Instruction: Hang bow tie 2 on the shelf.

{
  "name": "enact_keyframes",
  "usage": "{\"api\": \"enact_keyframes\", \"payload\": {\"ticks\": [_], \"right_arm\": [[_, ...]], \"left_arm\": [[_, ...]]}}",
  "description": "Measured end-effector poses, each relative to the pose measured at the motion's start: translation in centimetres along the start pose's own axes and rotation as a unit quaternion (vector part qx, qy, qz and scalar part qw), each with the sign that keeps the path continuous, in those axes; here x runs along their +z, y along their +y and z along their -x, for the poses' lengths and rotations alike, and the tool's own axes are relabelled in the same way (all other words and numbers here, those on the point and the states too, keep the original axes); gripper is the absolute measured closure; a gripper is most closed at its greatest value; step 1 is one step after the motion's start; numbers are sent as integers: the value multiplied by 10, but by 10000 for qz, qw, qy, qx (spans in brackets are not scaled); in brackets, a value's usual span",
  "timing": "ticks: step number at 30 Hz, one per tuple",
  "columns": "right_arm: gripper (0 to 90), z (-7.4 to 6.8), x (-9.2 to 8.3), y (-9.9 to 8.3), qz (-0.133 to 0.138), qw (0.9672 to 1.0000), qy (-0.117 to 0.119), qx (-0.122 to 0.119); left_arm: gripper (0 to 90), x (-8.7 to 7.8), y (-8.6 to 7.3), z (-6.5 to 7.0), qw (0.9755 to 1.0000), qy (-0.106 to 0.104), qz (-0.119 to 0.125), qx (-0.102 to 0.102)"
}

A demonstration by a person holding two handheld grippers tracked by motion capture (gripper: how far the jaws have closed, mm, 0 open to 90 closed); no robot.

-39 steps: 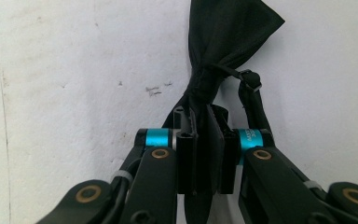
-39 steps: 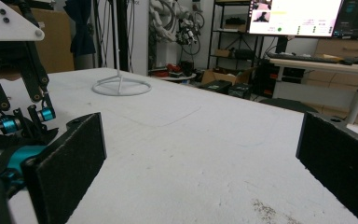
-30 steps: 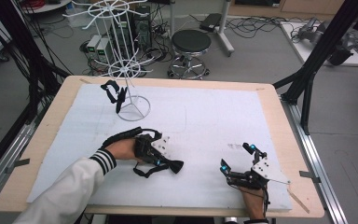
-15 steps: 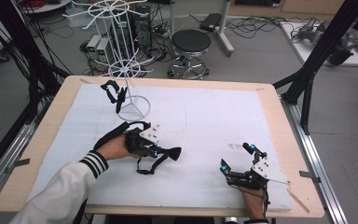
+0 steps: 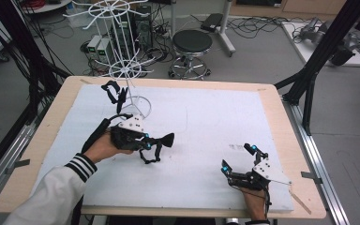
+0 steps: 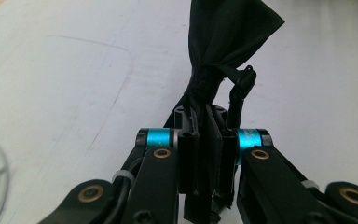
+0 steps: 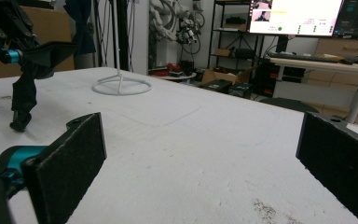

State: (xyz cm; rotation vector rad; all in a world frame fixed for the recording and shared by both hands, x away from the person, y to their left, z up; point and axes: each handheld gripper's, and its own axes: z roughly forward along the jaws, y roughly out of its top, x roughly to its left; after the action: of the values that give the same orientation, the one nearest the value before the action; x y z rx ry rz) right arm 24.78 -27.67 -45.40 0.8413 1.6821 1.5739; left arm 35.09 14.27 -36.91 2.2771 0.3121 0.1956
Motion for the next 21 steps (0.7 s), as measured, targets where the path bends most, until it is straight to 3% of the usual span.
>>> {"api": "enact_keyframes", "payload": {"ticks": [11, 21], "right_arm": [[6, 0, 0, 0, -14, 10000, -10, -16], [6, -1, 0, 0, -54, 10000, -3, 13]], "left_arm": [[834, -34, -11, -3, 9975, 535, 373, -276], [834, -61, -12, -8, 9925, 952, 605, -464]]}}
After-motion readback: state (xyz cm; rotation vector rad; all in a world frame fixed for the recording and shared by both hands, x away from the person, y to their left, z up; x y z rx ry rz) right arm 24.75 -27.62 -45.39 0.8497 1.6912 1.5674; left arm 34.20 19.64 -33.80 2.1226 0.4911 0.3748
